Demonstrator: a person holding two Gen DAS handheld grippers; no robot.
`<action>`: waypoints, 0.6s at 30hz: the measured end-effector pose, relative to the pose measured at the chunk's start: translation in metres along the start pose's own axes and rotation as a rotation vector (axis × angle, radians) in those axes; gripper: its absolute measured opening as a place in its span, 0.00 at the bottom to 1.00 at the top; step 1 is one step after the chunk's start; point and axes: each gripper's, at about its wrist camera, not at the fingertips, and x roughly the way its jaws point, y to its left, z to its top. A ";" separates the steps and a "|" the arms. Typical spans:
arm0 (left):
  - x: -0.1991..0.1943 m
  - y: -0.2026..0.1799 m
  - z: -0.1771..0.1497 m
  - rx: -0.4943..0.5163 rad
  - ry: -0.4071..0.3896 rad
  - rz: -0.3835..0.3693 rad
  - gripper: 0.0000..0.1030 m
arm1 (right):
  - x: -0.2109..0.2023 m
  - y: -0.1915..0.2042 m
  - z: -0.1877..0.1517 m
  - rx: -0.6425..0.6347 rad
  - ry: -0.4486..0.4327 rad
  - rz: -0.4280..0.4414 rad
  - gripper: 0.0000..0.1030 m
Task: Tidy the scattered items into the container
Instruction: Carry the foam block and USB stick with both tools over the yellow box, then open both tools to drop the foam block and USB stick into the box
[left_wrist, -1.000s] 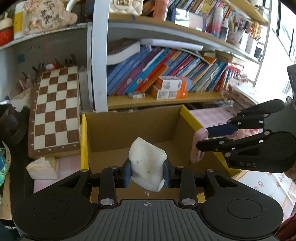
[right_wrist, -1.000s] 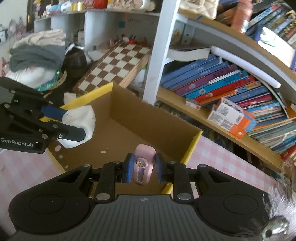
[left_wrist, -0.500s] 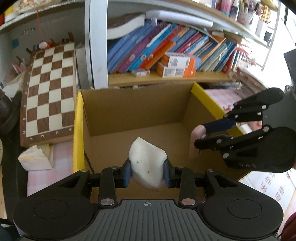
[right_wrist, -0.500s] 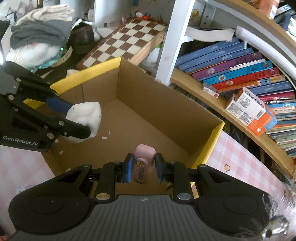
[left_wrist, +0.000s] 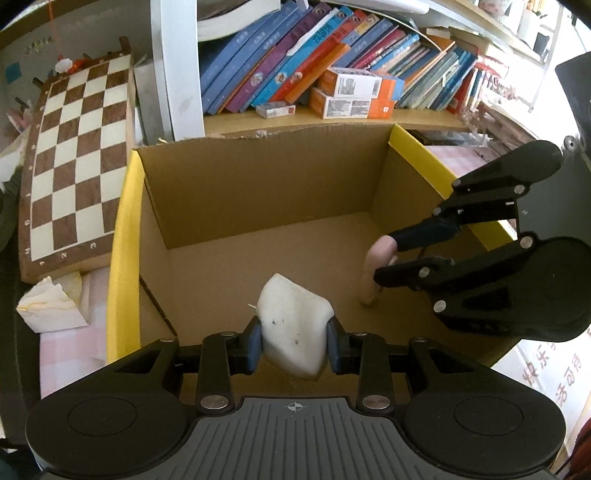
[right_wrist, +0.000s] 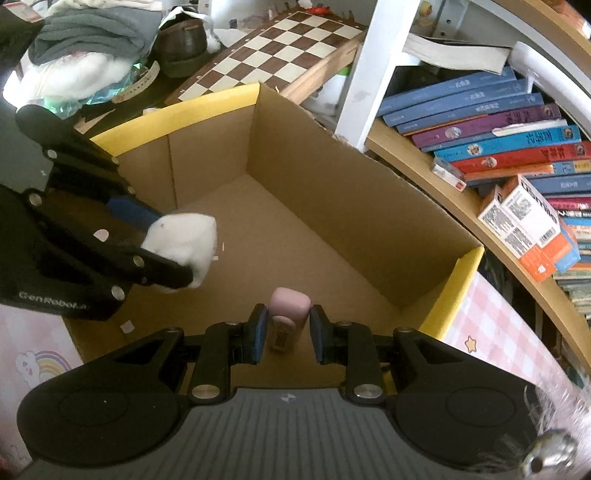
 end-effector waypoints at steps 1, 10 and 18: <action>0.001 0.000 0.000 -0.002 0.004 -0.001 0.32 | 0.001 0.000 0.001 -0.006 0.001 0.003 0.23; 0.011 0.000 0.001 -0.021 0.027 -0.003 0.33 | 0.018 0.000 0.018 -0.094 0.023 0.029 0.23; 0.011 0.000 0.002 -0.025 0.030 -0.003 0.35 | 0.037 -0.001 0.028 -0.111 0.074 0.025 0.19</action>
